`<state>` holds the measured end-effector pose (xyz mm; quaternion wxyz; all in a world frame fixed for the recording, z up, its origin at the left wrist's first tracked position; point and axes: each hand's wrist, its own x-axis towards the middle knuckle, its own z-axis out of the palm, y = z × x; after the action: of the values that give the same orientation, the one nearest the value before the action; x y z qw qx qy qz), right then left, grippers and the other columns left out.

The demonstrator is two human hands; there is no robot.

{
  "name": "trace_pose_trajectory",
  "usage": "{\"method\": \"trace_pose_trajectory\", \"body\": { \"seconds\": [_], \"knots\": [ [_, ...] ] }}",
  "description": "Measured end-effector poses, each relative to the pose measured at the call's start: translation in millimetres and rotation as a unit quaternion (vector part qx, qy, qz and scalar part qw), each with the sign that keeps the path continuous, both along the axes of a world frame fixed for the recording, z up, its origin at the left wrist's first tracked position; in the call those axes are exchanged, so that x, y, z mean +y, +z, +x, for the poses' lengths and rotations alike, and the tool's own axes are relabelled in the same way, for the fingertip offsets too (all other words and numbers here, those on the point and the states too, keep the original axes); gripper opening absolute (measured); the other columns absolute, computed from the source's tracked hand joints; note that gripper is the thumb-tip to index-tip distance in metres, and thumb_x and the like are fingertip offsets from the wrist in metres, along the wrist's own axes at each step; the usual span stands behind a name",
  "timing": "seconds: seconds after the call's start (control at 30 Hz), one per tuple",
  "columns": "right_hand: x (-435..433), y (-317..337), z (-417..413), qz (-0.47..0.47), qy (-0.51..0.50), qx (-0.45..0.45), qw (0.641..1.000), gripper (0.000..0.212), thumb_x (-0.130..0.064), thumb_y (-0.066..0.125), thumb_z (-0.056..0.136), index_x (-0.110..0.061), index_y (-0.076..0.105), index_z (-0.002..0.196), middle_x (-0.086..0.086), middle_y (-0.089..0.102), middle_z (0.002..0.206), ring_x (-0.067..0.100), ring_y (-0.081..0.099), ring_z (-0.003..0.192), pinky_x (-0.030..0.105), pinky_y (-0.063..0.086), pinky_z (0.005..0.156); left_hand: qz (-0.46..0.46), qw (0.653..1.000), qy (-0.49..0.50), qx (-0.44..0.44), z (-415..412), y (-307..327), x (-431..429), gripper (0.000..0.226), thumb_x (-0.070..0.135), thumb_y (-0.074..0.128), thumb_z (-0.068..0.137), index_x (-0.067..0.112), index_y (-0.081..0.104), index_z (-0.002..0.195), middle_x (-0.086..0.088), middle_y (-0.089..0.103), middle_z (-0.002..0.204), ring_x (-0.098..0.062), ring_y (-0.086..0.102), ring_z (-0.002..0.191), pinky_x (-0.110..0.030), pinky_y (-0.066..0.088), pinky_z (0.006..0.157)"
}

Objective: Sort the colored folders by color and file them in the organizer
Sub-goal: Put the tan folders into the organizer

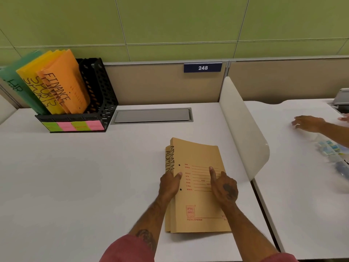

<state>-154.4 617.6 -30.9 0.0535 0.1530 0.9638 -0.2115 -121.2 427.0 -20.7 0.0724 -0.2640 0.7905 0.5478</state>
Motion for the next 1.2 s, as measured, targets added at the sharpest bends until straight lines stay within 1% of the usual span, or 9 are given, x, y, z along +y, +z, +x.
{"method": "trace_pose_trajectory", "body": {
  "seconds": [0.17,0.33,0.57,0.77,0.87,0.93,1.0,1.1,1.2],
  "knots": [
    [-5.7,4.4,1.3,0.036,0.004,-0.001,0.999,0.075,-0.075,0.018,0.093,-0.017,0.059,0.118,0.005,0.07,0.108,0.027,0.065,0.097,0.045,0.049,0.095,0.072,0.997,0.012,0.011,5.0,15.6,-1.3,0.025,0.032,0.049,0.101,0.021,0.058,0.122,0.003,0.069,0.108,-0.014,0.07,0.09,-0.023,0.056,0.065],
    [-16.9,17.4,0.7,0.046,0.011,0.021,0.999,0.074,-0.073,0.018,0.094,-0.017,0.058,0.12,0.006,0.069,0.113,0.029,0.064,0.103,0.048,0.043,0.101,0.113,0.993,0.008,0.041,5.4,31.3,-8.9,0.026,0.031,0.05,0.101,0.02,0.058,0.123,0.001,0.071,0.113,-0.016,0.071,0.094,-0.035,0.06,0.082],
    [-71.2,56.1,-3.7,0.022,0.037,0.147,0.988,0.073,-0.071,0.022,0.092,-0.016,0.054,0.128,0.01,0.061,0.124,0.029,0.063,0.105,0.043,0.054,0.084,0.115,0.989,0.027,0.093,5.4,67.1,-52.4,0.02,0.034,0.051,0.1,0.02,0.048,0.115,0.002,0.067,0.115,-0.014,0.07,0.091,-0.028,0.059,0.069],
    [-157.8,96.8,-9.4,-0.079,0.101,0.249,0.96,0.065,-0.065,0.028,0.094,-0.017,0.055,0.129,0.012,0.061,0.129,0.029,0.064,0.104,0.035,0.049,0.076,0.047,0.981,0.047,0.183,15.9,102.1,-122.4,0.023,0.032,0.055,0.099,0.024,0.041,0.114,0.003,0.063,0.121,-0.014,0.067,0.095,-0.023,0.055,0.065],
    [-217.6,139.0,-8.7,-0.121,0.134,0.277,0.944,0.062,-0.064,0.03,0.096,-0.02,0.056,0.131,0.008,0.063,0.13,0.029,0.065,0.107,0.042,0.053,0.084,0.011,0.97,0.058,0.235,24.0,121.1,-161.5,0.03,0.033,0.057,0.097,0.03,0.033,0.115,0.006,0.06,0.123,-0.008,0.064,0.089,-0.02,0.055,0.063],
    [-258.8,170.5,-3.8,-0.164,0.149,0.292,0.931,0.071,-0.07,0.027,0.092,-0.02,0.055,0.134,0.007,0.066,0.128,0.028,0.066,0.109,0.045,0.056,0.087,-0.009,0.963,0.061,0.262,29.9,130.9,-184.9,0.034,0.033,0.056,0.098,0.03,0.028,0.116,0.004,0.057,0.129,-0.011,0.066,0.092,-0.025,0.059,0.067],
    [-296.8,197.2,2.9,-0.191,0.172,0.304,0.917,0.076,-0.074,0.028,0.091,-0.02,0.052,0.138,0.008,0.067,0.127,0.029,0.066,0.109,0.042,0.055,0.084,-0.042,0.958,0.068,0.277,37.2,137.7,-205.8,0.038,0.032,0.056,0.098,0.028,0.026,0.12,-0.002,0.054,0.136,-0.02,0.065,0.104,-0.036,0.061,0.081],
    [-346.5,228.7,14.9,-0.198,0.206,0.294,0.912,0.086,-0.083,0.035,0.084,-0.021,0.044,0.143,0.008,0.069,0.121,0.029,0.066,0.105,0.04,0.055,0.081,-0.099,0.95,0.078,0.287,47.1,140.6,-233.9,0.042,0.024,0.057,0.099,0.024,0.025,0.126,-0.01,0.056,0.136,-0.027,0.064,0.109,-0.034,0.057,0.085],
    [-386.0,246.9,22.6,-0.181,0.184,0.225,0.939,0.093,-0.092,0.039,0.072,-0.023,0.053,0.132,0.002,0.069,0.111,0.026,0.067,0.096,0.043,0.058,0.08,-0.133,0.947,0.091,0.278,57.6,137.1,-254.3,0.036,0.021,0.054,0.1,0.019,0.028,0.125,-0.014,0.059,0.13,-0.029,0.067,0.103,-0.034,0.057,0.084]
  ]
}}
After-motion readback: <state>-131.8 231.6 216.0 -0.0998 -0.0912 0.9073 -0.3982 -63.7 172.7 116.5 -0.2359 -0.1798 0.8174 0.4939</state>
